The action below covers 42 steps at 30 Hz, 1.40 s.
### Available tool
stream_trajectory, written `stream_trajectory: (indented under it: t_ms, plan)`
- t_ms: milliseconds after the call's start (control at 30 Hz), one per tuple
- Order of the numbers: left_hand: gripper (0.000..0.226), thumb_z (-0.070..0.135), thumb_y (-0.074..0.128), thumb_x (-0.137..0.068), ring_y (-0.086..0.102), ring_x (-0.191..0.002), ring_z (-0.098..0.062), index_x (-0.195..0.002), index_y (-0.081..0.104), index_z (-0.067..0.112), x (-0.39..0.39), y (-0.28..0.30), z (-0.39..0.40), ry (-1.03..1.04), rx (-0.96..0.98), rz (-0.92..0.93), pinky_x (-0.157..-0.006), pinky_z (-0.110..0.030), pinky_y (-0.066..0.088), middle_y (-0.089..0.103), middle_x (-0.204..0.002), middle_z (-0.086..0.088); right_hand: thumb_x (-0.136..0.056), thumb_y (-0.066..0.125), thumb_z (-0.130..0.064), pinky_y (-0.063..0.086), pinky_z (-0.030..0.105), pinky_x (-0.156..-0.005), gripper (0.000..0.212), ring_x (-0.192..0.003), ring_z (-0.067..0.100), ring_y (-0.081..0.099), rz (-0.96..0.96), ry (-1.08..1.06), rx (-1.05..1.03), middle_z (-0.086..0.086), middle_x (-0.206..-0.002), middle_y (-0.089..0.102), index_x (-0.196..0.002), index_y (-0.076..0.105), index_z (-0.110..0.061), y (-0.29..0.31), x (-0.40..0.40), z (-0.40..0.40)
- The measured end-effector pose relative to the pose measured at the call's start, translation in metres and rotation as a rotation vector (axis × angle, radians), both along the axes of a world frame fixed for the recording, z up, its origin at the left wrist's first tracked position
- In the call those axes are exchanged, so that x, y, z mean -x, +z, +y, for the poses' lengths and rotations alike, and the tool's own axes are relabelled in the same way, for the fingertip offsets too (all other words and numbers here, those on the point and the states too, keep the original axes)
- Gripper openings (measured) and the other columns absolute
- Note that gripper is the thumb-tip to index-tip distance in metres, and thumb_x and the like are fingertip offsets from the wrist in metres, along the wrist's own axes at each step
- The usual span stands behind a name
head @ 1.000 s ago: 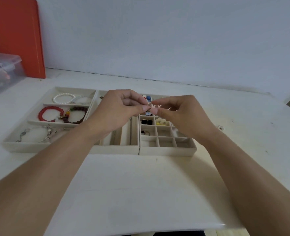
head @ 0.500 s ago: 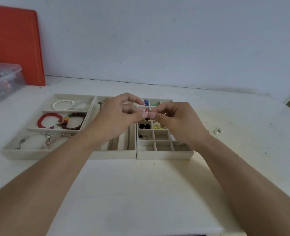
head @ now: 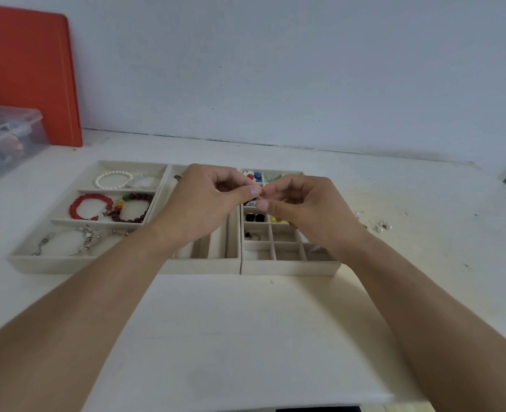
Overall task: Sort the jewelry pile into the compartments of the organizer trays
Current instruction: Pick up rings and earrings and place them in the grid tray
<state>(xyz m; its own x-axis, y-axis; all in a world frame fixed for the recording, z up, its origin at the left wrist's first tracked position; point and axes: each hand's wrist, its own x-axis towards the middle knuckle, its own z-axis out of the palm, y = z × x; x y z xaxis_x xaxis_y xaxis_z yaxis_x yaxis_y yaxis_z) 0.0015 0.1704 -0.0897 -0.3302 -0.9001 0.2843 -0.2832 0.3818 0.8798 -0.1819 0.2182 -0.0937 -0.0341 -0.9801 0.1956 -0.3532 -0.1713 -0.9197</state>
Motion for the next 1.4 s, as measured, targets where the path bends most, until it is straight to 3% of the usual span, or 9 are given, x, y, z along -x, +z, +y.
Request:
stream_trajectory:
  t_ms: [167, 300, 533, 600, 700, 833, 933, 1200, 1400]
  plan:
    - [0.005, 0.027, 0.079, -0.084, 0.071, -0.081, 0.0, -0.087, 0.079, 0.023, -0.002, 0.0, -0.001, 0.005, -0.014, 0.007, -0.077, -0.009, 0.05, 0.076, -0.079, 0.012, -0.082, 0.083, -0.016, 0.048, 0.013, -0.061, 0.014, -0.063, 0.002, 0.065, -0.038, 0.01, -0.01, -0.002, -0.08, 0.076, -0.093, 0.076, -0.01, 0.0, -0.003, 0.002]
    - [0.004, 0.03, 0.079, -0.083, 0.072, -0.089, -0.01, -0.085, 0.079, 0.027, -0.002, 0.001, -0.001, 0.008, -0.015, 0.014, -0.087, -0.02, 0.054, 0.077, -0.085, 0.008, -0.083, 0.082, -0.016, 0.045, 0.009, -0.057, 0.011, -0.059, -0.002, 0.065, -0.051, -0.005, -0.017, -0.008, -0.073, 0.075, -0.092, 0.077, -0.011, 0.001, -0.001, 0.002]
    - [0.007, 0.029, 0.078, -0.085, 0.06, -0.068, -0.002, -0.086, 0.08, 0.023, -0.003, 0.002, 0.0, 0.008, -0.019, -0.003, -0.075, -0.021, 0.051, 0.075, -0.079, 0.006, -0.087, 0.078, -0.023, 0.046, 0.029, -0.064, 0.005, -0.067, 0.018, 0.055, -0.106, -0.015, -0.019, 0.017, -0.088, 0.075, -0.089, 0.081, -0.02, 0.004, 0.002, 0.001]
    - [0.006, 0.029, 0.079, -0.085, 0.059, -0.067, -0.003, -0.084, 0.08, 0.023, -0.003, 0.001, -0.001, 0.004, -0.023, -0.03, -0.075, -0.022, 0.05, 0.073, -0.076, 0.007, -0.089, 0.077, -0.025, 0.046, 0.028, -0.065, 0.006, -0.066, 0.017, 0.056, -0.067, -0.011, -0.015, 0.014, -0.086, 0.076, -0.089, 0.081, -0.021, 0.004, 0.003, 0.001]
    - [0.006, 0.031, 0.079, -0.084, 0.063, -0.07, -0.006, -0.084, 0.08, 0.025, -0.005, -0.001, -0.003, -0.01, -0.038, -0.098, -0.08, -0.023, 0.051, 0.074, -0.077, 0.008, -0.089, 0.076, -0.027, 0.044, 0.015, -0.063, 0.007, -0.06, 0.002, 0.058, 0.071, -0.023, -0.009, -0.009, -0.072, 0.073, -0.088, 0.08, -0.022, 0.003, 0.006, 0.0]
    - [0.008, 0.034, 0.079, -0.084, 0.047, -0.054, 0.0, -0.076, 0.076, 0.032, -0.005, -0.004, -0.005, 0.016, 0.006, -0.126, -0.057, -0.012, 0.038, 0.064, -0.059, 0.021, -0.089, 0.075, -0.032, 0.038, 0.014, -0.058, 0.008, -0.057, 0.002, 0.049, 0.374, -0.022, 0.014, -0.011, -0.07, 0.067, -0.085, 0.078, -0.025, 0.0, 0.009, -0.001]
    - [0.012, 0.034, 0.079, -0.084, 0.041, -0.049, -0.001, -0.073, 0.074, 0.033, -0.006, -0.003, -0.008, 0.055, 0.003, -0.059, -0.053, -0.012, 0.036, 0.055, -0.048, 0.021, -0.089, 0.073, -0.027, 0.036, 0.01, -0.062, 0.007, -0.066, -0.004, 0.053, 0.558, -0.002, 0.013, -0.018, -0.073, 0.062, -0.084, 0.078, -0.028, -0.001, 0.007, 0.0]
    - [0.013, 0.031, 0.079, -0.084, 0.042, -0.051, -0.001, -0.073, 0.073, 0.034, -0.005, -0.006, -0.009, 0.044, 0.025, -0.071, -0.054, -0.01, 0.036, 0.057, -0.05, 0.026, -0.09, 0.072, -0.036, 0.048, 0.036, -0.072, 0.006, -0.079, 0.015, 0.056, 0.83, 0.045, 0.041, -0.007, -0.08, 0.063, -0.09, 0.078, -0.035, -0.005, -0.003, 0.0]
    - [0.013, 0.03, 0.079, -0.085, 0.041, -0.046, 0.001, -0.073, 0.073, 0.033, -0.004, -0.006, -0.009, 0.049, 0.023, -0.074, -0.052, -0.008, 0.033, 0.055, -0.046, 0.025, -0.089, 0.072, -0.039, 0.048, 0.033, -0.064, 0.011, -0.065, 0.008, 0.054, 0.845, 0.022, -0.001, -0.01, -0.064, 0.059, -0.09, 0.08, -0.032, -0.004, -0.006, -0.003]
